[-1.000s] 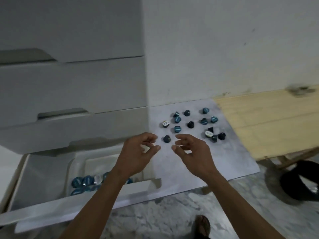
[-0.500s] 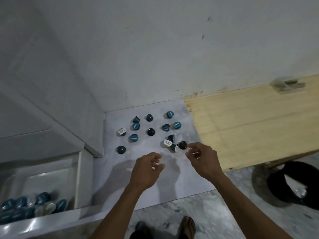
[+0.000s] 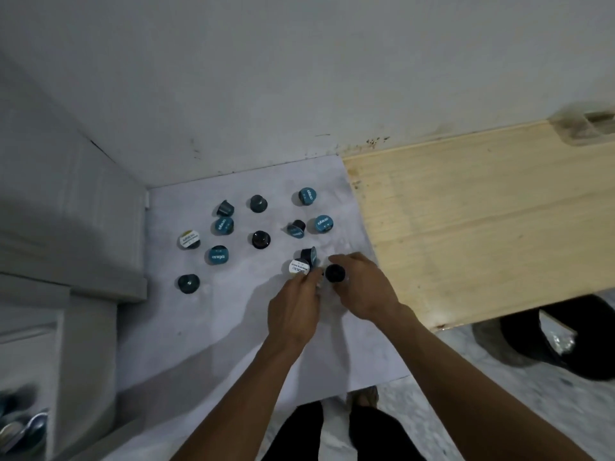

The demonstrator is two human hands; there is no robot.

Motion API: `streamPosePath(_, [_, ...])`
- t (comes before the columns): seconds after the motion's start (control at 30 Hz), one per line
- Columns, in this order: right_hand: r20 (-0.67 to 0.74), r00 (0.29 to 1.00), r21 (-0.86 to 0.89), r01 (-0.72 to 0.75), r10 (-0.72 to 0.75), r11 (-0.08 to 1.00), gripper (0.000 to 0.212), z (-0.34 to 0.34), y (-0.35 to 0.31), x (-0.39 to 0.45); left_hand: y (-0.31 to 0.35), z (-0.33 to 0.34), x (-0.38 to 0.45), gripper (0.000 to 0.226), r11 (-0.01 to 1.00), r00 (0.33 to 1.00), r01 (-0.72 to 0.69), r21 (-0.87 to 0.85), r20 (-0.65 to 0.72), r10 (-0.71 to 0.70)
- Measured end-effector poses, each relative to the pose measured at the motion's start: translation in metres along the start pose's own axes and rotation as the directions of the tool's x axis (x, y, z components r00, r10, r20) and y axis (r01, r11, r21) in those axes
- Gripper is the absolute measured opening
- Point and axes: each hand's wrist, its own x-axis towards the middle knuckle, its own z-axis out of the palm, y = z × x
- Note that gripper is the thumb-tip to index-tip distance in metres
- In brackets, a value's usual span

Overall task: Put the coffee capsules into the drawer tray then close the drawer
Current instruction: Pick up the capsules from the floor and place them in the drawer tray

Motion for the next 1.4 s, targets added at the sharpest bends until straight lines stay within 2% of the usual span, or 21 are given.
streamPosePath(0.17, [0.038, 0.993, -0.067, 0.117, -0.114, 0.991, 0.016, 0.005, 0.008, 0.008, 0.004, 0.013, 0.005, 0.046, 0.991, 0.999, 0.01, -0.13, -0.047, -0.017])
streamPosePath(0.37, [0.039, 0.982, -0.089, 0.187, -0.184, 0.978, 0.013, 0.007, 0.023, 0.01, 0.012, 0.018, -0.001, 0.024, 0.961, 0.982, 0.11, -0.254, -0.124, -0.145])
streamPosePath(0.47, [0.049, 0.98, -0.106, 0.196, -0.191, 0.975, 0.008, 0.009, 0.026, 0.011, 0.01, 0.02, -0.005, 0.018, 0.962, 0.972, 0.132, -0.24, -0.157, -0.173])
streamPosePath(0.53, [0.044, 0.981, -0.061, 0.191, -0.188, 0.98, 0.012, 0.01, 0.03, 0.01, 0.007, 0.021, -0.007, 0.012, 0.962, 0.963, 0.129, -0.242, -0.201, -0.18])
streamPosePath(0.67, [-0.034, 0.973, 0.113, 0.231, -0.228, 0.966, 0.043, 0.011, 0.037, 0.008, 0.0, 0.018, -0.005, 0.008, 0.93, 0.923, 0.178, -0.323, -0.274, -0.272])
streamPosePath(0.77, [-0.074, 0.968, 0.172, 0.248, -0.238, 0.953, 0.042, 0.02, 0.042, 0.006, -0.006, 0.016, -0.009, 0.01, 0.89, 0.898, 0.2, -0.409, -0.287, -0.333])
streamPosePath(0.83, [-0.099, 0.964, 0.229, 0.263, -0.246, 0.937, 0.039, 0.027, 0.047, 0.004, -0.01, 0.017, -0.012, 0.013, 0.883, 0.889, 0.169, -0.437, -0.32, -0.329])
streamPosePath(0.93, [-0.128, 0.943, 0.156, 0.324, -0.306, 0.933, 0.03, 0.032, 0.052, 0.003, -0.013, 0.021, -0.014, 0.018, 0.886, 0.866, 0.131, -0.445, -0.384, -0.321])
streamPosePath(1.07, [-0.229, 0.927, 0.113, 0.328, -0.296, 0.938, 0.018, 0.038, 0.055, 0.002, -0.019, 0.027, -0.02, 0.012, 0.892, 0.859, 0.087, -0.444, -0.42, -0.293])
streamPosePath(1.23, [-0.346, 0.885, 0.074, 0.356, -0.311, 0.932, 0.025, 0.046, 0.062, -0.006, -0.029, 0.043, -0.029, 0.032, 0.917, 0.862, -0.011, -0.398, -0.468, -0.193])
streamPosePath(1.4, [-0.431, 0.843, 0.042, 0.375, -0.322, 0.926, 0.029, 0.053, 0.065, -0.008, -0.034, 0.051, -0.026, 0.032, 0.937, 0.841, -0.044, -0.347, -0.519, -0.152])
